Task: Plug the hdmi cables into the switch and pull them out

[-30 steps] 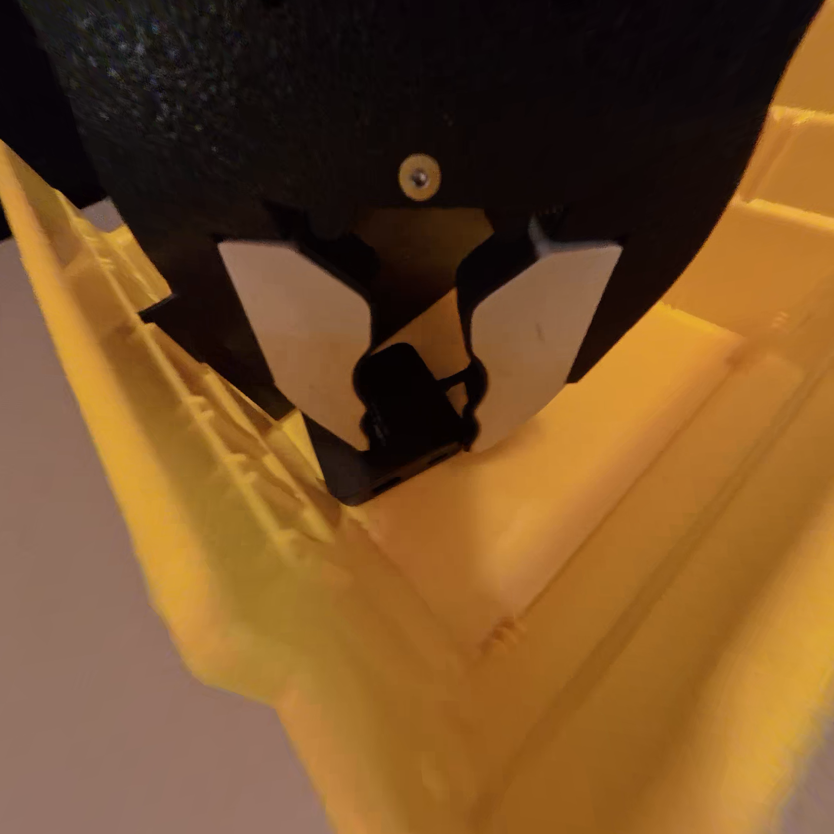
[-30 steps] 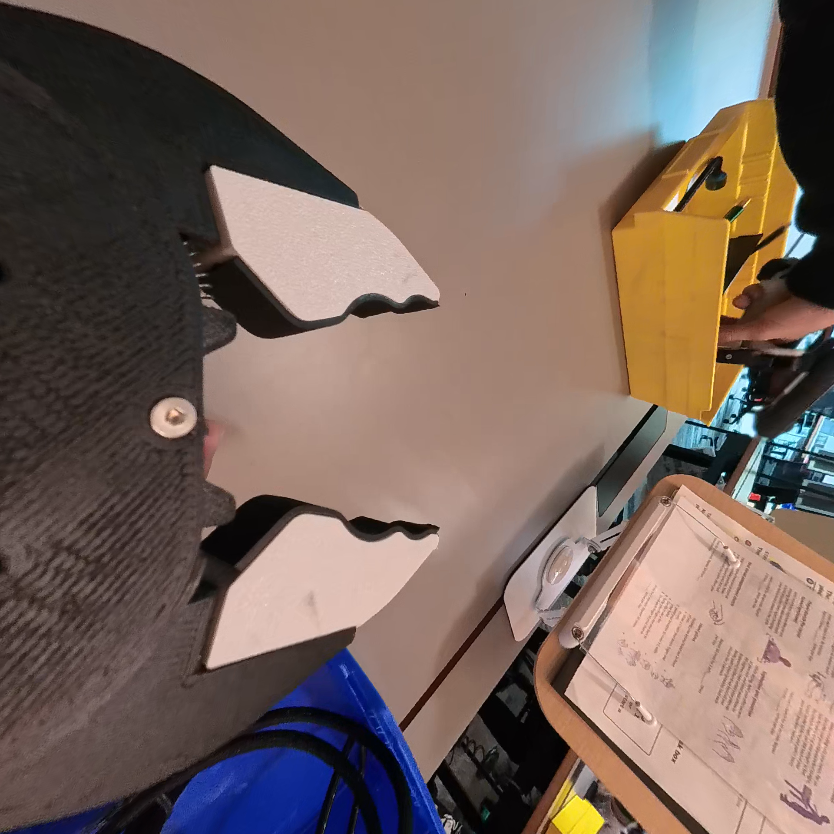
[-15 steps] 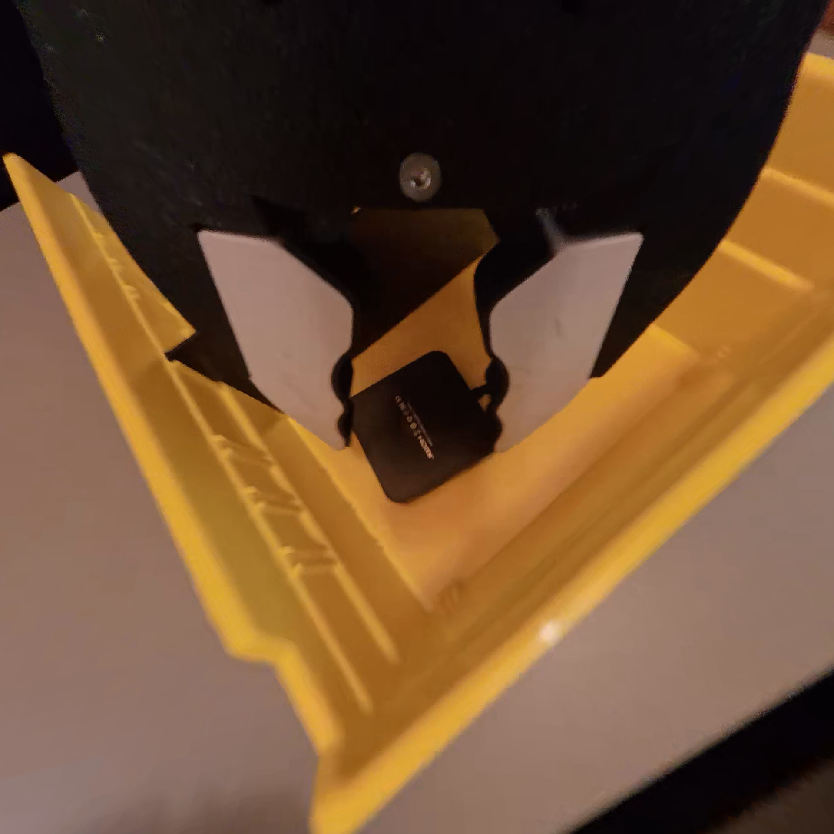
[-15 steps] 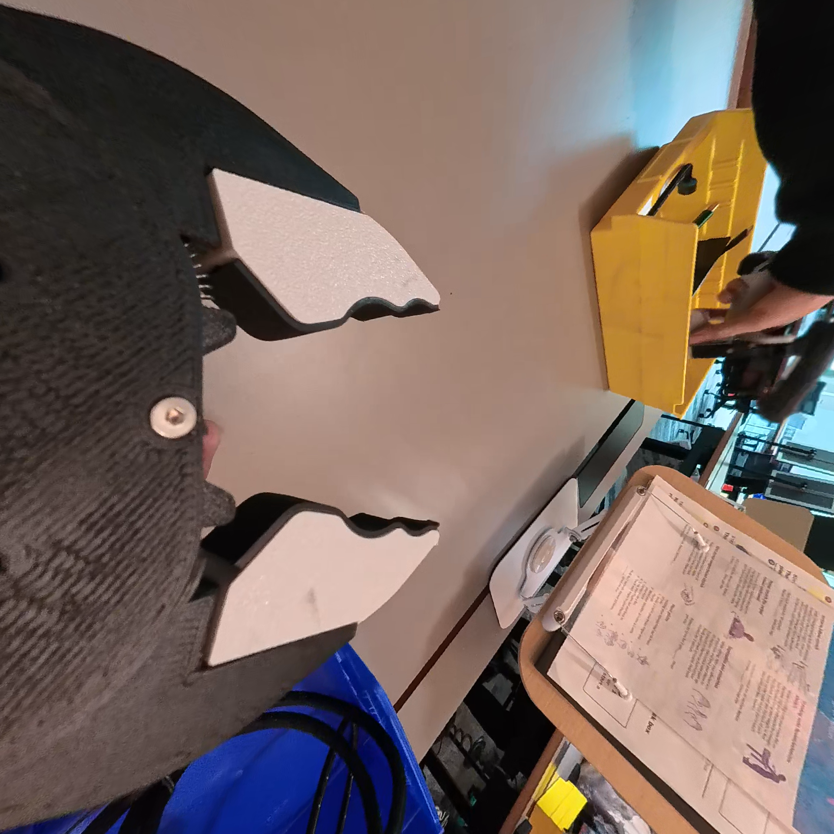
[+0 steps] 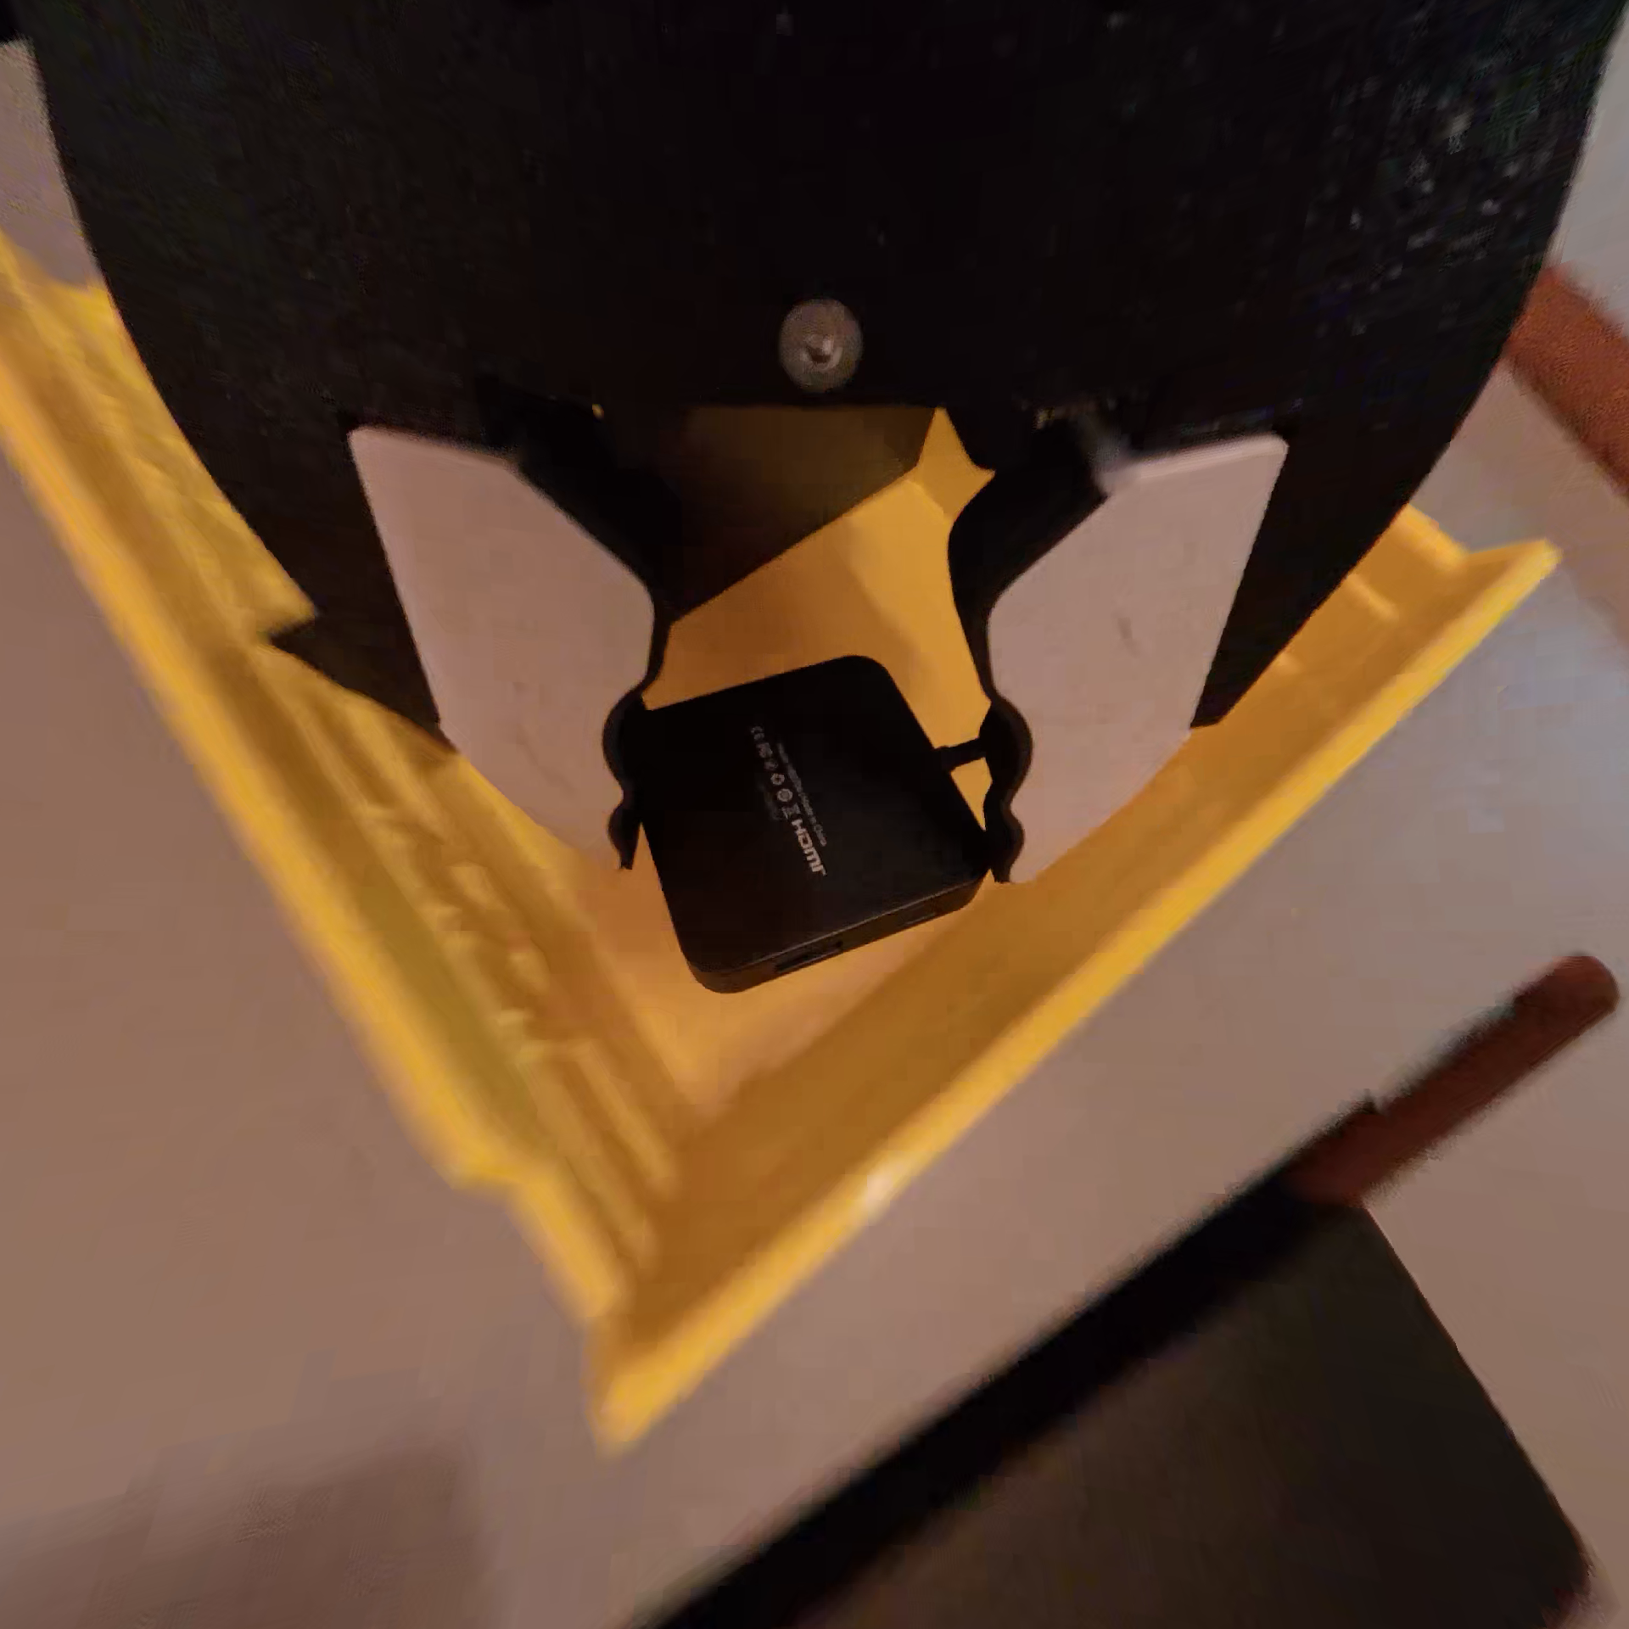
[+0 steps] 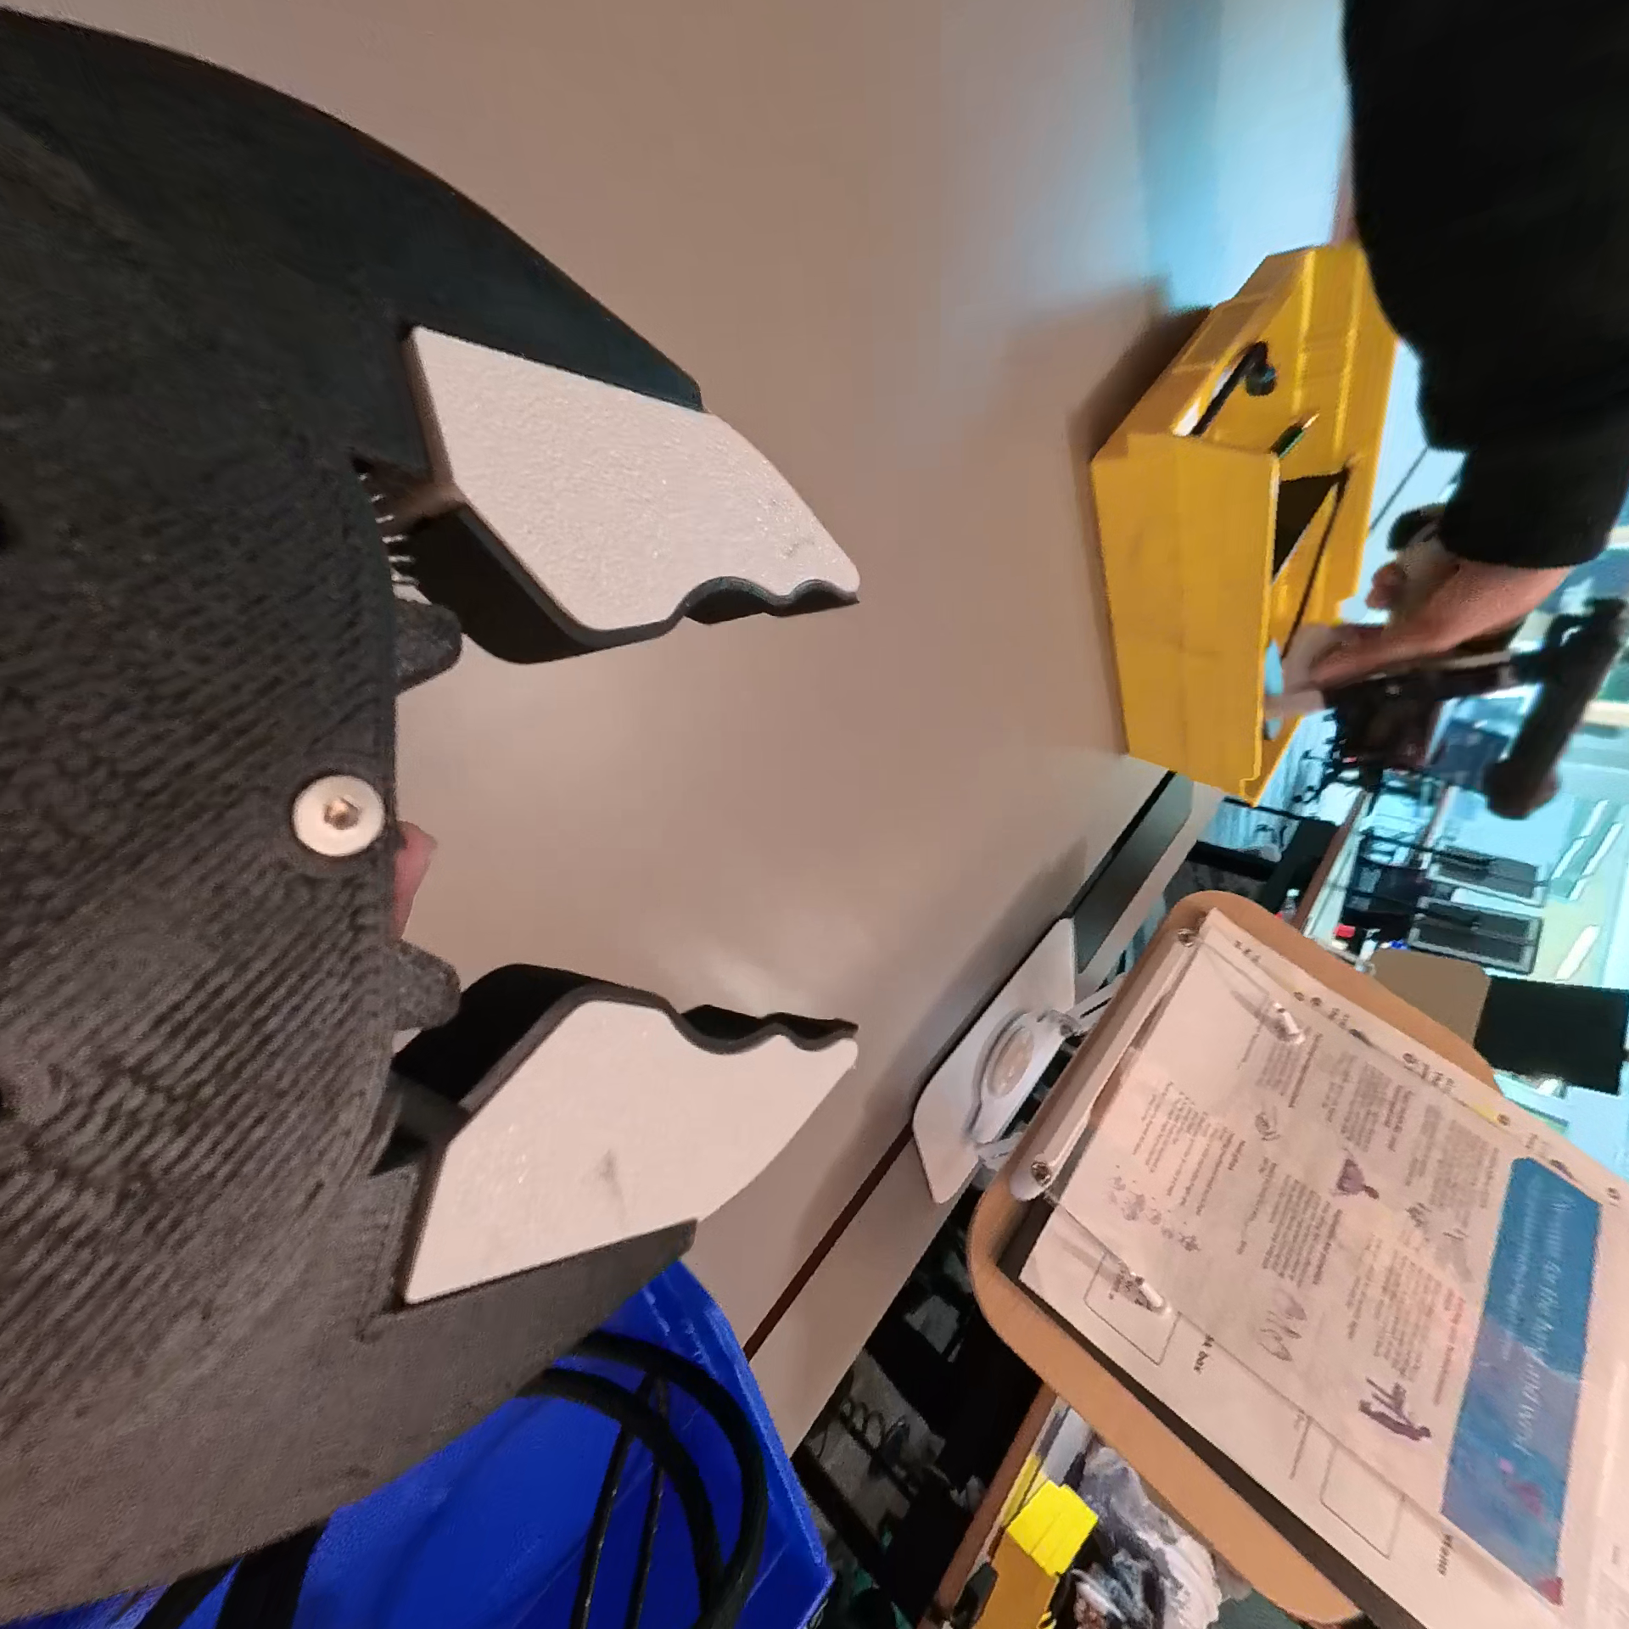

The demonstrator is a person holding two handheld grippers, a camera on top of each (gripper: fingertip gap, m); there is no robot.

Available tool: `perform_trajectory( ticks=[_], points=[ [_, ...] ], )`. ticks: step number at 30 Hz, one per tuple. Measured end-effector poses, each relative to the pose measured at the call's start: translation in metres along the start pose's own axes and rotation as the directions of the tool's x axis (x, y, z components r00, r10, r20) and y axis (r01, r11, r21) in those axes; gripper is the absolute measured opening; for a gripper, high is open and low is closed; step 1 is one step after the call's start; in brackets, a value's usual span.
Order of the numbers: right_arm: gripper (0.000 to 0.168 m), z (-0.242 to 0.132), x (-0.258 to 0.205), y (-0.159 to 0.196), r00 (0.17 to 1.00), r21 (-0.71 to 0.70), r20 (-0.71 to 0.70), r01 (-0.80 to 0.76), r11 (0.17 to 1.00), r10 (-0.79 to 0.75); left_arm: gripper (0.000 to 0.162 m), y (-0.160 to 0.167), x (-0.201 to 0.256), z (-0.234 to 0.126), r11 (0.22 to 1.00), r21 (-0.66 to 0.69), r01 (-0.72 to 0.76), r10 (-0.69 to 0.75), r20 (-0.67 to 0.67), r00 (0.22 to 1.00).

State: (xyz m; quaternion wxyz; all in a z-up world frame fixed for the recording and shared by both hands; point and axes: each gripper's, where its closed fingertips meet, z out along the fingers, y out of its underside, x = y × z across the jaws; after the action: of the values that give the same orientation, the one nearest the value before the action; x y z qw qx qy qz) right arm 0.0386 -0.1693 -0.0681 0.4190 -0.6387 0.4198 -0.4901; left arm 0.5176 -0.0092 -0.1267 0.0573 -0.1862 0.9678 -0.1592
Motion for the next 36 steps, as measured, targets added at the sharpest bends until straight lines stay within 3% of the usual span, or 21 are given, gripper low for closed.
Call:
perform_trajectory(
  ticks=[5, 8, 11, 15, 21, 25, 27, 31, 36],
  points=[
    [0.09, 0.014, -0.004, -0.019, 0.999, 0.099, -0.009, -0.045, 0.994, 0.046, 0.074, -0.036, 0.068, -0.119, 0.902, 0.429, 0.036, 0.103, -0.296, 0.95],
    [0.092, 0.031, -0.018, -0.033, 1.0, 0.143, -0.004, 0.011, 0.99, -0.01, 0.074, -0.024, 0.13, -0.17, 0.829, 0.555, 0.067, 0.245, -0.469, 0.848],
    [0.096, 0.045, -0.034, -0.056, 0.998, 0.216, 0.004, 0.059, 0.975, -0.061, 0.074, 0.004, 0.197, -0.196, 0.783, 0.617, 0.08, 0.393, -0.59, 0.706],
    [0.095, 0.05, -0.055, -0.09, 0.997, 0.347, 0.063, 0.012, 0.938, -0.036, 0.074, 0.035, 0.269, -0.205, 0.746, 0.655, 0.123, 0.492, -0.665, 0.562],
    [0.093, 0.047, -0.082, -0.123, 0.994, 0.455, 0.046, 0.071, 0.888, -0.103, 0.074, 0.058, 0.343, -0.203, 0.737, 0.642, 0.213, 0.512, -0.735, 0.445],
    [0.098, 0.061, -0.111, -0.114, 0.965, 0.38, 0.077, 0.205, 0.902, -0.252, 0.074, 0.071, 0.387, -0.173, 0.799, 0.584, 0.146, 0.487, -0.77, 0.413],
    [0.094, 0.061, -0.118, -0.113, 0.957, 0.391, 0.099, 0.214, 0.895, -0.272, 0.074, 0.075, 0.403, -0.16, 0.828, 0.546, 0.129, 0.463, -0.794, 0.394],
    [0.071, 0.066, -0.113, -0.095, 0.951, 0.349, 0.109, 0.235, 0.907, -0.288, 0.074, 0.083, 0.421, -0.147, 0.855, 0.508, 0.103, 0.443, -0.819, 0.365],
    [0.071, 0.06, -0.118, -0.089, 0.938, 0.422, 0.184, 0.195, 0.885, -0.295, 0.074, 0.088, 0.428, -0.141, 0.878, 0.472, 0.078, 0.423, -0.842, 0.336]
  ],
)
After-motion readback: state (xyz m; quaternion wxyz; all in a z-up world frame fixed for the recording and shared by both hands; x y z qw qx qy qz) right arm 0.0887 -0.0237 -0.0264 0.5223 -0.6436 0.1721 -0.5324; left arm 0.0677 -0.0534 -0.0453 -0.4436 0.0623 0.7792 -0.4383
